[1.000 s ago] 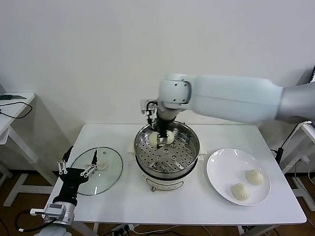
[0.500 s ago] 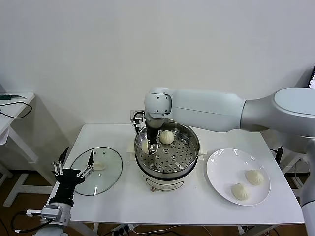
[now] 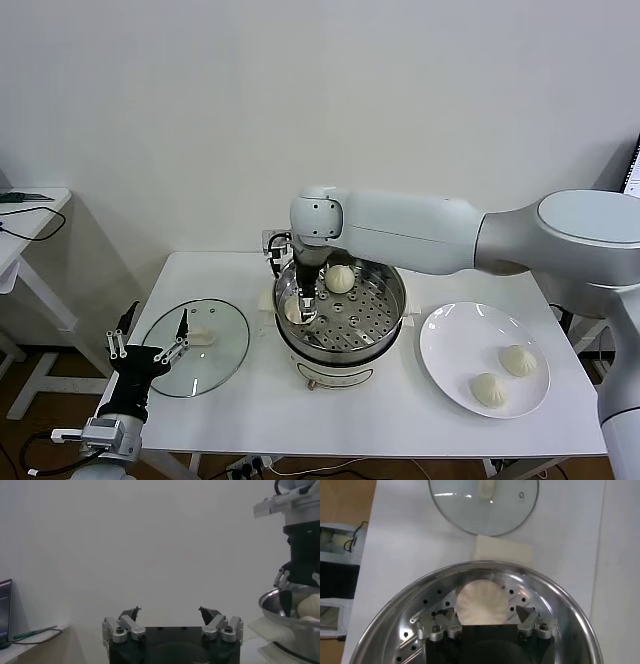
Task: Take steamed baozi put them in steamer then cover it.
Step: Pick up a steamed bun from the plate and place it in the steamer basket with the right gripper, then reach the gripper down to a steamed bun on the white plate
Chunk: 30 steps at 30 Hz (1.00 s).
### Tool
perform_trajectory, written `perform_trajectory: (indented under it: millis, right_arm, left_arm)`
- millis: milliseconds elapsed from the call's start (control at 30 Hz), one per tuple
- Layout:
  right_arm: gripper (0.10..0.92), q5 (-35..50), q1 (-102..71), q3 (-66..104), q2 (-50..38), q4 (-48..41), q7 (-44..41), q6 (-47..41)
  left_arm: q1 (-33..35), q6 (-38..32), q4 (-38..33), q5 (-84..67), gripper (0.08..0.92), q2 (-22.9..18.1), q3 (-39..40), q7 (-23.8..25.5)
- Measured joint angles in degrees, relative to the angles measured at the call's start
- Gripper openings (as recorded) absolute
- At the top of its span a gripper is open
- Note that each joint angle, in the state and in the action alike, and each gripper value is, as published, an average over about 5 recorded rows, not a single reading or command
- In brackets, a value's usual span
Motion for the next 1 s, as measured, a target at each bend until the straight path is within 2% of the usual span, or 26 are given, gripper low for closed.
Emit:
perform_trajectory:
  millis: [200,467,767,1000]
  right_arm:
    - [0.823,1.14,5.54,-1.27,-7.28,5.22,-2.95,0.00]
    - [0.823,-0.88,11.80,-3.71,-22.80,13.76,-8.15,0.45]
    - [0.823,-11.37,5.20,1.25,-40.48,18.16,-13.86,9.92]
    - [0.823,-21.08,-5.95,8.81,-48.21,18.29,-16.26,17.80]
  left_arm:
    - [0.53,0.01,-0.77,0.25,0.823,-0.18,0.57,-0.12]
    - [1.48,-0.02,-1.87,0.94,0.823,-0.21,1.25,-0.29]
    - [2.73,-0.11,-2.87,2.26,0.823,-0.43,2.28,-0.65]
    - [3.23,-0.14,-3.16,3.20,0.823,-0.81,3.00,-0.95]
